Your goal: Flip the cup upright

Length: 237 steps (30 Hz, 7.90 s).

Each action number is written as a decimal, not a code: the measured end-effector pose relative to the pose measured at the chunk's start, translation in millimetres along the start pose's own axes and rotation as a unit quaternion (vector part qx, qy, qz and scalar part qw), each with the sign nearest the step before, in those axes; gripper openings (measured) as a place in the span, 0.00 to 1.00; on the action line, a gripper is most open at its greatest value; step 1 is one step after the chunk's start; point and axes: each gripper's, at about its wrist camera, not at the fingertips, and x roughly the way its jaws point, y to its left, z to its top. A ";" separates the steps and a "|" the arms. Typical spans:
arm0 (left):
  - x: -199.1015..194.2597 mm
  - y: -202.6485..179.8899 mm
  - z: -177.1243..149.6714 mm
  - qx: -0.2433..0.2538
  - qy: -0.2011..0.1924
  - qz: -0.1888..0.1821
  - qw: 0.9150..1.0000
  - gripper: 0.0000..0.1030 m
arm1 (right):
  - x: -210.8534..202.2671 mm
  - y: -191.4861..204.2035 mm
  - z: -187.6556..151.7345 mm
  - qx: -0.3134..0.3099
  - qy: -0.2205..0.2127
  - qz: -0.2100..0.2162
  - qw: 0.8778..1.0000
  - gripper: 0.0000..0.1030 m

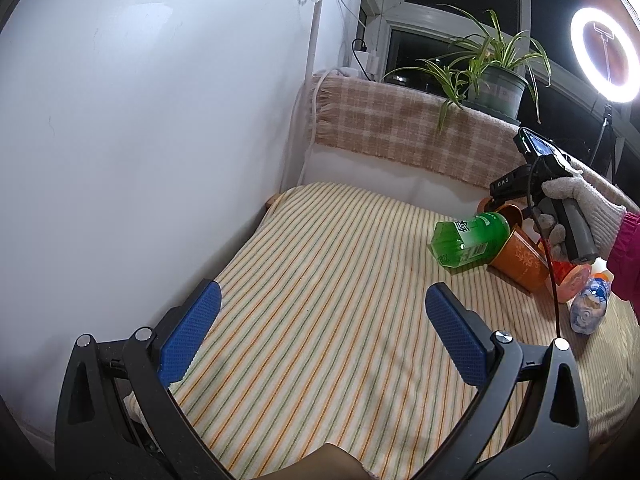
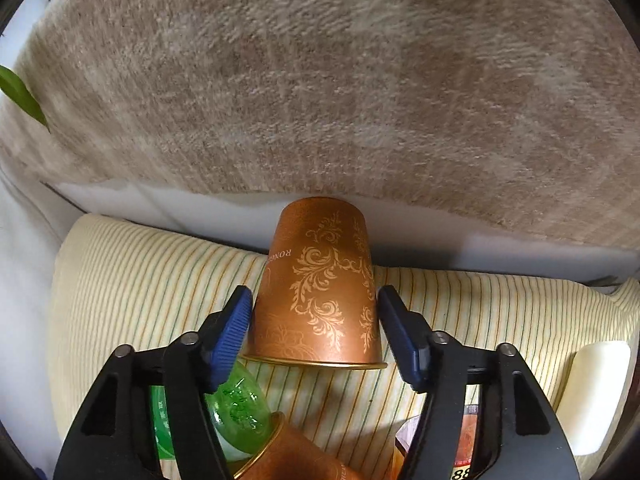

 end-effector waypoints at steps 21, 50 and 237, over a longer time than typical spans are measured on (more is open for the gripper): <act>-34.4 -16.3 6.9 0.024 -0.031 -0.006 0.999 1.00 | -99.9 24.9 -15.9 -0.045 -0.085 0.087 0.992 0.60; -45.6 -94.3 -2.1 0.211 0.069 -0.202 0.954 1.00 | -96.0 28.9 -216.2 -0.488 0.053 0.237 0.838 0.63; -118.2 -160.0 3.2 0.139 -0.135 -0.150 0.969 0.99 | -267.2 -125.1 -361.1 0.039 -0.375 -0.055 0.924 0.78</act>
